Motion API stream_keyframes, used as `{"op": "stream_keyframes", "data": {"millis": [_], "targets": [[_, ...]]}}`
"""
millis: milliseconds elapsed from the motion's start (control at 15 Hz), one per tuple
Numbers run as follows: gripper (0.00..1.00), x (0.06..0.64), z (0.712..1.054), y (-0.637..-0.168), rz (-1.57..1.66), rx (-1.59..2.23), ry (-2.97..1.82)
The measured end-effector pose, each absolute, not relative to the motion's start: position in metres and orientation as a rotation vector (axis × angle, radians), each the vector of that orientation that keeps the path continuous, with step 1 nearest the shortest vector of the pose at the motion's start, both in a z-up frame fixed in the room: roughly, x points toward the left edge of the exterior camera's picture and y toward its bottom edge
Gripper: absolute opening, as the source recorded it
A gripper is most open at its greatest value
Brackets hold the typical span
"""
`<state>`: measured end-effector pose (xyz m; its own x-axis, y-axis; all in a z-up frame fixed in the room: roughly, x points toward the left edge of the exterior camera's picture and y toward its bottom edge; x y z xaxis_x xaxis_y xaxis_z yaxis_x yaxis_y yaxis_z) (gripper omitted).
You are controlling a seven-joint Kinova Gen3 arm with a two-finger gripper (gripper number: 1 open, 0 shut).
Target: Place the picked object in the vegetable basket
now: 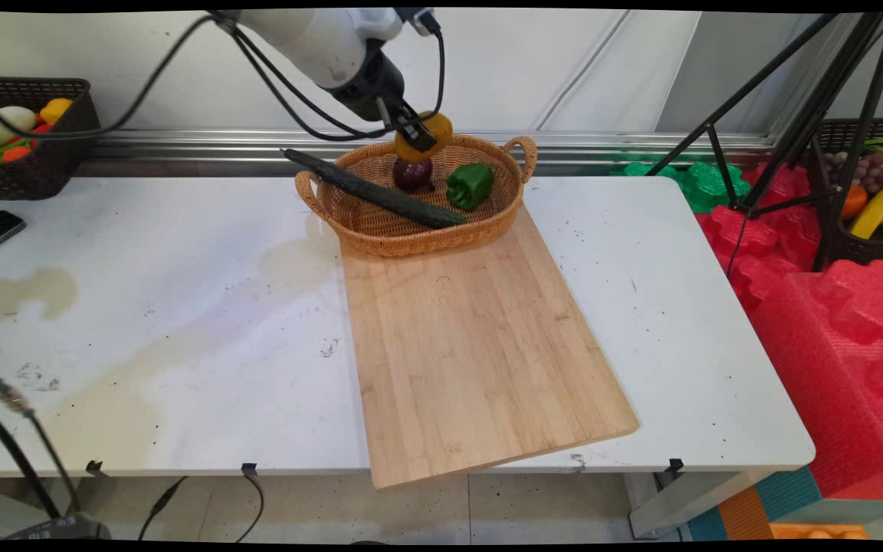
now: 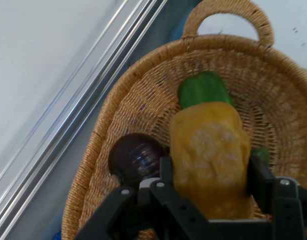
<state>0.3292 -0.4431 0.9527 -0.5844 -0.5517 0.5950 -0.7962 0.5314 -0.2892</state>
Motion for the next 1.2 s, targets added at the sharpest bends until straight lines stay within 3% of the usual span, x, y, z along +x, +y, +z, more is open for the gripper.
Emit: {"op": "stream_keyframes", "data": {"millis": [600,1000,1067,1200], "targets": [[0.00,0.333,0.893,-0.505,0.710,1.138,-2.395],[0.00,0.333,0.871,-0.523,0.677,1.141,-2.416],[1.00,0.333,0.869,-0.524,0.670,1.138,-2.419],[1.00,0.334,0.866,-0.524,0.657,1.130,-2.427]]}}
